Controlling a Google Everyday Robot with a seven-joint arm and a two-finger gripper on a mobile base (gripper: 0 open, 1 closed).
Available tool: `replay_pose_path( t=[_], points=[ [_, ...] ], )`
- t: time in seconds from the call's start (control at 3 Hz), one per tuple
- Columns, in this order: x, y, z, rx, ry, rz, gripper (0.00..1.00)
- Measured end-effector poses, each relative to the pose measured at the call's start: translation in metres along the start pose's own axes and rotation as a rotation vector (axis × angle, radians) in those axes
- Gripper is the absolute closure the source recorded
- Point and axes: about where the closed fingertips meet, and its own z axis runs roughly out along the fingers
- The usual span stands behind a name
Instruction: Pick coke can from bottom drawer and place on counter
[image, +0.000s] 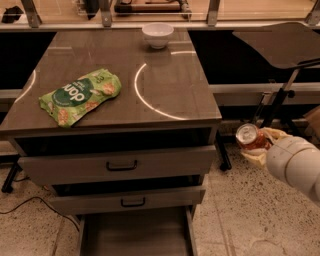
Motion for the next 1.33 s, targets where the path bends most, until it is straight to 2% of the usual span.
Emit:
replay_pose_path(
  t=[0.33, 0.67, 1.0, 1.33],
  points=[
    [-0.033, -0.022, 0.016, -0.022, -0.042, -0.004, 1.00],
    [-0.080, -0.027, 0.043, -0.056, -0.095, -0.056, 1.00],
    [-0.115, -0.037, 0.056, -0.037, -0.139, -0.128, 1.00],
    [-0.146, -0.056, 0.058, 0.016, -0.183, -0.189, 1.00]
  ],
)
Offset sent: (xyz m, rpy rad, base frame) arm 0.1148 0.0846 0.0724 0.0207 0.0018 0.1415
